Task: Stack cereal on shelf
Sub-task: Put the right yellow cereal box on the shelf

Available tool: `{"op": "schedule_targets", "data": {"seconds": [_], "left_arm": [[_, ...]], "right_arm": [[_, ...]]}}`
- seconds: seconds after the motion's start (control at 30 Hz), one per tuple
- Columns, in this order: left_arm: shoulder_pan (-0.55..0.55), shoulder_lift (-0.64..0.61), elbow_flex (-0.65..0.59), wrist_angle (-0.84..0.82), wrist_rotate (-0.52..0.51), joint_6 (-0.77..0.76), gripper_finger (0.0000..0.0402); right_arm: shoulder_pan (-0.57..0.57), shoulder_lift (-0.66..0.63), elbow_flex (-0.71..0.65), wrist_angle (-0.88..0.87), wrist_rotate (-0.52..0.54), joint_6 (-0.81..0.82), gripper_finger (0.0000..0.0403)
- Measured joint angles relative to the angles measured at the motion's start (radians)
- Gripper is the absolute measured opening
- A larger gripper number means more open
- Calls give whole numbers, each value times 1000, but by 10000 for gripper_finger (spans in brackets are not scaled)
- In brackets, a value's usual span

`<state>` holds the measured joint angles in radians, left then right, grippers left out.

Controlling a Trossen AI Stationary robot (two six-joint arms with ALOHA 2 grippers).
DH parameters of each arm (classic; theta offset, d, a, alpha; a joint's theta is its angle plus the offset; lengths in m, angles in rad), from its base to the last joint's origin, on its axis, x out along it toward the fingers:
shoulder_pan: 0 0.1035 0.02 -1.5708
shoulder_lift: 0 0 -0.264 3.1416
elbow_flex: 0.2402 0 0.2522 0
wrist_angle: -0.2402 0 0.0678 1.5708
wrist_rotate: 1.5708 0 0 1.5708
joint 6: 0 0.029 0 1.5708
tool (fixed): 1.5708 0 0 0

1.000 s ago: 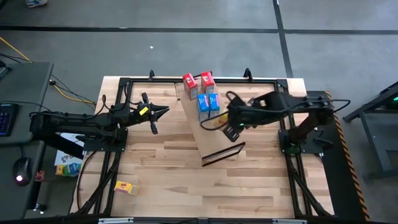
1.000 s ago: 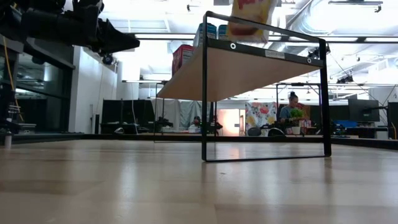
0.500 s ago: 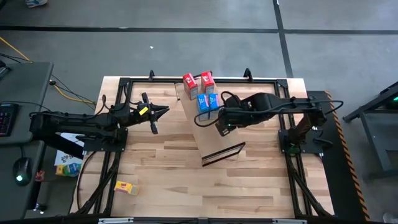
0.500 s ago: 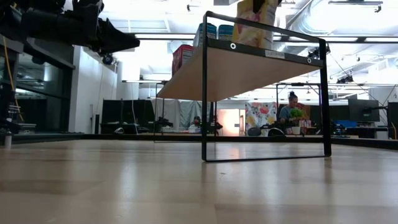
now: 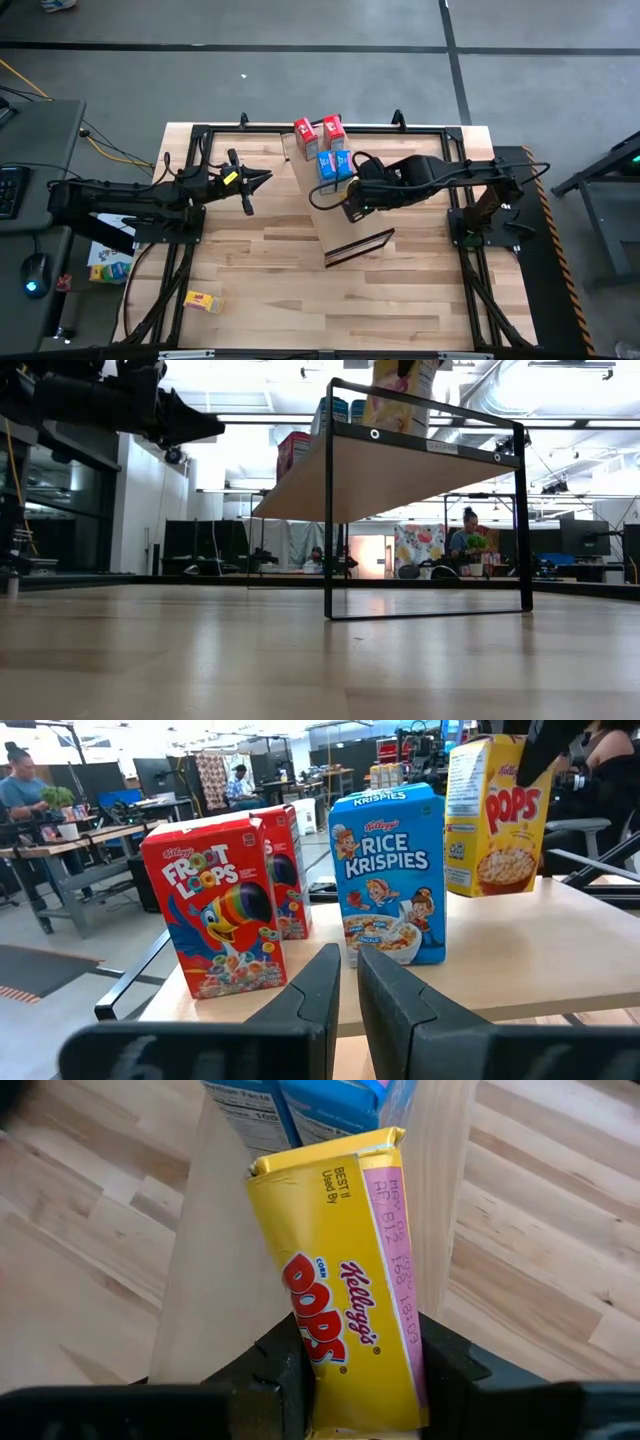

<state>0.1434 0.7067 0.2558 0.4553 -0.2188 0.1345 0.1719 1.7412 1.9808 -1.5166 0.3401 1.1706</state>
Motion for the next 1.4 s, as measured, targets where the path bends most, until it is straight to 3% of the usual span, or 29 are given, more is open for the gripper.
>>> {"op": "schedule_targets", "data": {"seconds": [0.83, 1.4], "left_arm": [[0, 0, 0, -1, 0, 0, 33], [0, 0, 0, -2, 0, -1, 33]], "right_arm": [[0, 0, 0, 32, -30, -68, 119], [1, 9, 0, -20, 24, 85, 119]]}}
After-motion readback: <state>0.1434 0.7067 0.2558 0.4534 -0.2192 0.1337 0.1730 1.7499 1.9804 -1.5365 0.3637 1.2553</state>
